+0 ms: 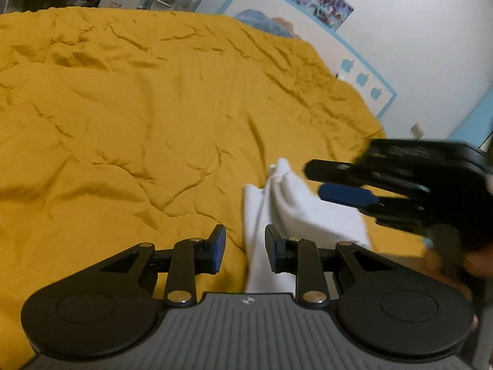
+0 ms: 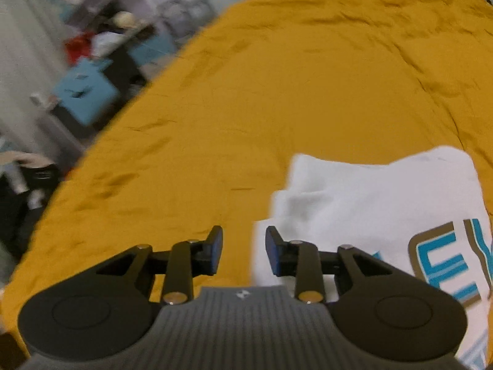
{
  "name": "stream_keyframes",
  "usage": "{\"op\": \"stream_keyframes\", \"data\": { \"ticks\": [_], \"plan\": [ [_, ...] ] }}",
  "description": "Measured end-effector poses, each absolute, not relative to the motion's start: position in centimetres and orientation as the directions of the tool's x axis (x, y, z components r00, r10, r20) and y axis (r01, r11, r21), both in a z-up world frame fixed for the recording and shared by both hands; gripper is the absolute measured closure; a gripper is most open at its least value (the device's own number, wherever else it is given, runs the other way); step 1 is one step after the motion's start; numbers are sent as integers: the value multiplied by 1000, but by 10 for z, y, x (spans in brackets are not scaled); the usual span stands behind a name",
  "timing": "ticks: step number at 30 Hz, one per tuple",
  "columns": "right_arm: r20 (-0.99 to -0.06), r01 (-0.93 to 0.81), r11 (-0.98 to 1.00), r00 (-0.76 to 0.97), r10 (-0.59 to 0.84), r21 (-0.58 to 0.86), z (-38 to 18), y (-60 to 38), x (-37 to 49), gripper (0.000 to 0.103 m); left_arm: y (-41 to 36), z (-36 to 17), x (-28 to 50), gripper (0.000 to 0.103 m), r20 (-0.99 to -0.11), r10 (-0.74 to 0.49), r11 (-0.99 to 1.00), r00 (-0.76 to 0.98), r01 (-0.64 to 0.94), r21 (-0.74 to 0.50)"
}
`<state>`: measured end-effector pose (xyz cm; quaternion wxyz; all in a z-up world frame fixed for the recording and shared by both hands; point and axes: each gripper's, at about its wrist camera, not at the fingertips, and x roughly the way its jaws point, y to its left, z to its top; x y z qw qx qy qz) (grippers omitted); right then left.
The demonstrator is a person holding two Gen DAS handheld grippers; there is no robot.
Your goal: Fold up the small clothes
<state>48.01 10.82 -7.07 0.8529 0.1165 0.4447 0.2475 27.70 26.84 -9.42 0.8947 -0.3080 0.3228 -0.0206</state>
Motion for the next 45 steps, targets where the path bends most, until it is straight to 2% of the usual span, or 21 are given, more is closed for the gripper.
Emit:
{"op": "stream_keyframes", "data": {
  "ticks": [4,6,11,18,23,25,26,27,28,29,35,37,40,41,42,45],
  "plan": [
    [-620,-408,799,505,600,441,-31,78,426,71,273,-86,251,69,-510,-294,736,808,-149,-660],
    [-595,-431,796,529,604,425,-19,60,401,68,276,-85,236,61,-478,-324,687,816,-144,-712],
    [-607,-393,841,583,541,372,-19,-1,358,68,276,-96,216,51,-426,-407,570,808,-141,-810],
    [-694,-252,922,607,388,296,-65,-79,315,67,259,-120,213,42,-486,-441,545,754,-205,-813],
    [-706,-217,937,617,348,273,-85,-107,295,67,250,-138,232,42,-515,-433,528,739,-255,-810],
    [-698,-233,942,634,334,240,-90,-109,288,67,247,-139,239,44,-513,-422,532,747,-254,-808],
    [-701,-239,947,638,319,213,-92,-107,286,67,244,-139,241,53,-518,-414,545,748,-252,-800],
    [-707,-246,951,639,304,186,-95,-106,284,67,241,-136,243,67,-526,-402,564,749,-250,-787],
    [-713,-253,953,638,292,165,-98,-105,282,67,238,-131,247,73,-538,-386,595,749,-243,-766],
    [-718,-258,955,636,283,147,-102,-103,282,67,235,-126,245,84,-545,-371,623,752,-234,-747],
    [-751,-260,957,604,266,129,-127,-94,287,67,222,-78,244,88,-485,-354,705,800,-112,-700],
    [-747,-254,956,604,276,147,-132,-90,292,63,219,-63,246,89,-468,-360,717,807,-82,-692],
    [-745,-239,963,617,252,128,-135,-80,304,64,219,-50,249,90,-475,-342,744,811,-75,-664],
    [-743,-223,966,623,243,129,-135,-80,308,71,221,-50,250,90,-485,-331,751,809,-85,-655],
    [-743,-207,968,623,244,144,-134,-83,311,82,224,-53,249,90,-499,-321,755,805,-101,-648],
    [-760,-224,961,593,265,161,-136,-88,314,88,236,-80,246,91,-556,-297,747,776,-174,-642]
  ]
}}
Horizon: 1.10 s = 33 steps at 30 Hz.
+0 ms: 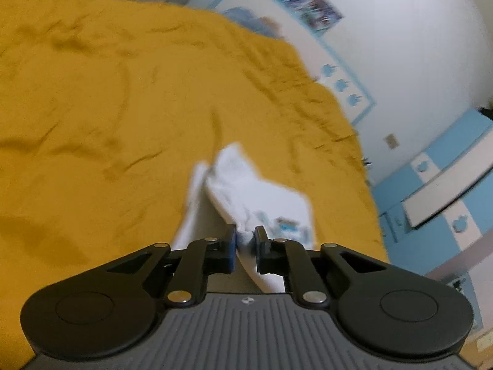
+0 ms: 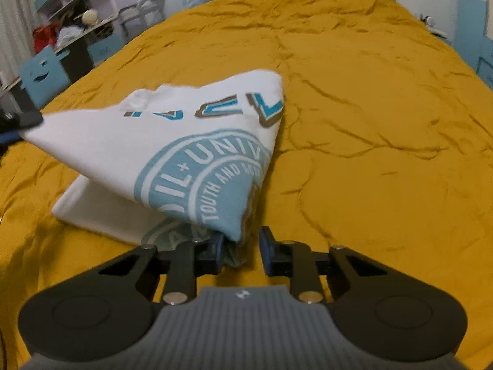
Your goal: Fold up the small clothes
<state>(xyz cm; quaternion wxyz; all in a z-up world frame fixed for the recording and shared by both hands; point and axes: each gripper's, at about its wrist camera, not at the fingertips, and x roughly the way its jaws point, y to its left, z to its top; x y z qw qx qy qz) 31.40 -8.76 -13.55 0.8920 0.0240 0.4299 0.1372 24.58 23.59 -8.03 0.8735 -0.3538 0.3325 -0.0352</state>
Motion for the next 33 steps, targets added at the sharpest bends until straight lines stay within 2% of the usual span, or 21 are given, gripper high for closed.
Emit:
{"op": "stream_keyframes", "data": {
  "ticks": [1,2,6,10,17,23,28,33],
  "plan": [
    [-766,-239,961,588,259,141,-137,-87,312,92,239,-90,245,91,-575,-291,746,765,-195,-637],
    [-769,-255,957,582,264,135,-140,-88,310,102,243,-103,242,91,-595,-285,739,751,-224,-635],
    [-763,-290,943,569,307,164,-151,-91,304,103,250,-147,232,91,-638,-275,716,719,-290,-635],
    [-767,-300,940,562,310,161,-155,-89,304,103,247,-152,227,89,-656,-249,752,712,-285,-594],
    [-780,-253,938,526,340,238,-164,-103,307,103,245,-141,217,78,-669,-217,772,711,-294,-564],
    [-777,-230,933,517,359,278,-157,-119,301,103,236,-107,202,79,-696,-126,859,707,-273,-433],
    [-717,-223,934,599,356,278,-130,-129,300,103,231,-77,205,79,-632,-125,884,765,-203,-421],
    [-663,-284,927,649,373,244,-109,-105,320,102,205,-68,232,79,-630,-135,923,764,-134,-360]
  ]
}}
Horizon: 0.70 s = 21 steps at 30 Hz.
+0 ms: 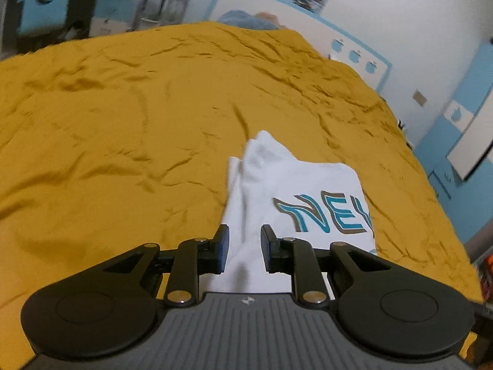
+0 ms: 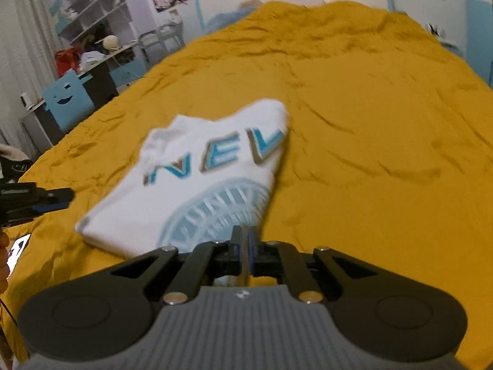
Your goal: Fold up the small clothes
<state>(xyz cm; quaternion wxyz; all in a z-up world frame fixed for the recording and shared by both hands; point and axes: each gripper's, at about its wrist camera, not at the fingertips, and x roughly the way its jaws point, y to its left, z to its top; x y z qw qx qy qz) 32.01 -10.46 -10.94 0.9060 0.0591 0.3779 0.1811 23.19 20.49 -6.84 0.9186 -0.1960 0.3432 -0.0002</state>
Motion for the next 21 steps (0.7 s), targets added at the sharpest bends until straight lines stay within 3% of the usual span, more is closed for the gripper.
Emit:
{"op": "stream_keyframes", "data": {
  "ticks": [4,8,13,19,20,21],
  "plan": [
    [-688,-322,927,629,361,192,-126,-81,341,100,190,-92,250,79,-690,-103,954,716,-124,-272],
    [-709,-336,928,615,345,160,-159,-75,342,101,193,-125,253,72,-741,-82,967,667,-125,-220],
    [-698,-376,922,635,330,93,-177,-66,340,101,191,-129,252,71,-750,-71,970,657,-132,-207],
    [-707,-358,918,604,367,170,-172,-78,348,101,192,-109,245,68,-712,-82,966,698,-120,-228],
    [-711,-351,919,600,367,178,-168,-80,348,98,193,-102,244,60,-693,-89,966,716,-108,-236],
    [-716,-340,923,597,362,183,-164,-81,348,81,196,-94,244,45,-669,-95,964,737,-100,-247]
  ]
}}
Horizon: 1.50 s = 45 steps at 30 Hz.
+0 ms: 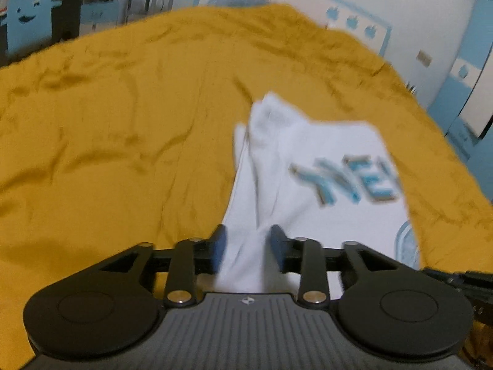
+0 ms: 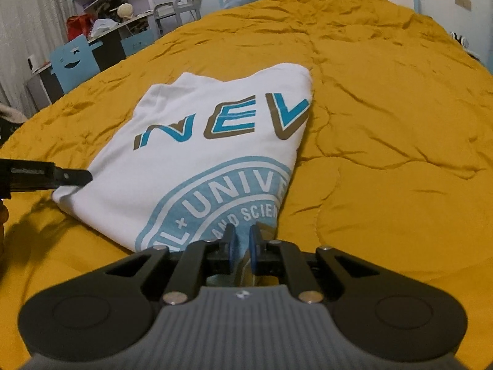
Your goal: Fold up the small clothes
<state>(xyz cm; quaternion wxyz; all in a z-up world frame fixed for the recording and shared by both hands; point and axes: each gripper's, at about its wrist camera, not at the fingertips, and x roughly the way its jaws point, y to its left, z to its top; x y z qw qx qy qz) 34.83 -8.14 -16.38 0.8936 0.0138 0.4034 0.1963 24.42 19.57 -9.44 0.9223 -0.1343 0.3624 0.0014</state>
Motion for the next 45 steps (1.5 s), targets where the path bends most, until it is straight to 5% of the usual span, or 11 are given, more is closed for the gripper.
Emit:
{"op": "stream_keyframes", "data": {
  "ticks": [2,8,13,25,28,30,33,38,45],
  "plan": [
    [-717,-302,937,612,333,178,-156,-84,350,57,201,-83,248,31,-634,-105,960,767,-88,-266],
    [-661,-261,907,622,420,331,-145,-102,372,47,226,-79,284,20,-568,-225,896,792,-62,-441],
    [-656,-132,871,606,449,474,-152,-126,408,44,266,-113,325,17,-528,-330,724,783,-149,-673],
    [-631,-27,806,607,484,592,-183,-143,491,44,273,-165,398,18,-567,-450,670,690,-160,-725],
    [-608,-12,765,599,521,644,-194,-145,509,45,272,-169,406,33,-552,-472,658,687,-143,-739],
    [-599,24,729,589,543,685,-205,-146,522,46,271,-171,410,55,-538,-489,638,687,-139,-758],
    [-563,67,658,587,582,750,-220,-147,540,50,266,-176,414,68,-541,-498,637,678,-138,-759],
    [-515,110,564,576,635,818,-232,-149,562,83,268,-172,410,76,-545,-482,638,687,-151,-755],
    [-484,14,607,619,619,795,-193,-138,548,96,241,-112,379,81,-531,-383,764,756,-64,-642]
  ]
}}
